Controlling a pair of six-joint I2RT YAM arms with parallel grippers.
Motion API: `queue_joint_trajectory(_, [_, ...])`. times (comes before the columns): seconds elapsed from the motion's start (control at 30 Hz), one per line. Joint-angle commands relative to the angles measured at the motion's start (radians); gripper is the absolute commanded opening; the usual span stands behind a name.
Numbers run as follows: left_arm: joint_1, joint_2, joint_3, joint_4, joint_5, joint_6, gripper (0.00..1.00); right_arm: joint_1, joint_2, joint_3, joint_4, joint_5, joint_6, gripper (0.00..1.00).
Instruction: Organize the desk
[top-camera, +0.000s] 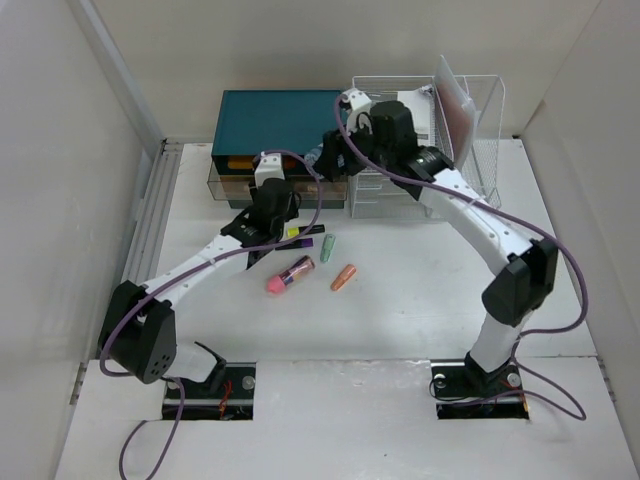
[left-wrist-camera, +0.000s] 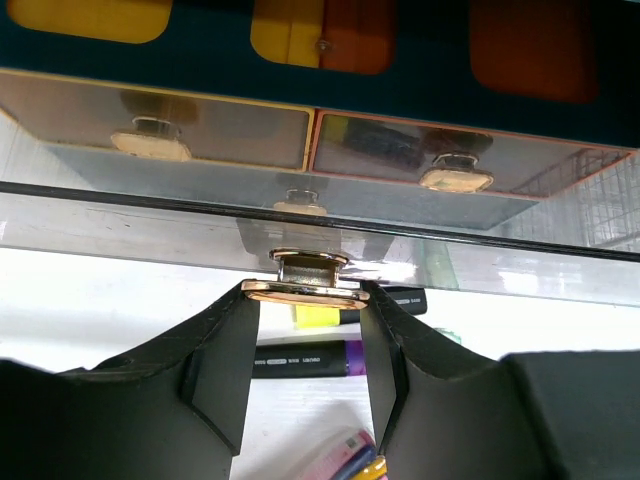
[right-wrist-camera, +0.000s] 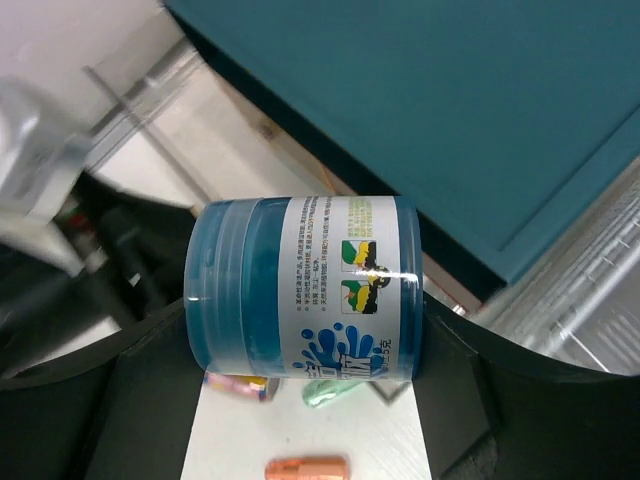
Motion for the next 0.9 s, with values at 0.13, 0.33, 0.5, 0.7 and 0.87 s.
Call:
queue_joint_trajectory(0.13, [-0.036, -0.044, -0.023, 0.025, 0.003, -0.015, 0.03, 0.063, 0.091, 0.137, -0.023, 0.272, 0.093, 0.00])
queue_joint_trajectory(0.33, [-0.036, -0.053, -0.023, 0.034, 0.012, -0.015, 0.03, 0.144, 0.091, 0.102, 0.013, 0.600, 0.197, 0.00])
queue_joint_trajectory(0.5, [-0.045, -0.063, -0.023, 0.034, 0.012, -0.025, 0.03, 0.205, 0.112, 0.131, -0.001, 0.697, 0.236, 0.06])
queue_joint_trajectory(0.7, [-0.045, -0.072, -0.032, 0.034, 0.012, -0.025, 0.03, 0.216, 0.124, 0.120, -0.019, 0.708, 0.257, 0.39])
queue_joint_trajectory(0.87, [-0.045, -0.063, -0.032, 0.034, 0.012, -0.025, 0.03, 0.216, 0.100, 0.090, 0.000, 0.698, 0.257, 0.60])
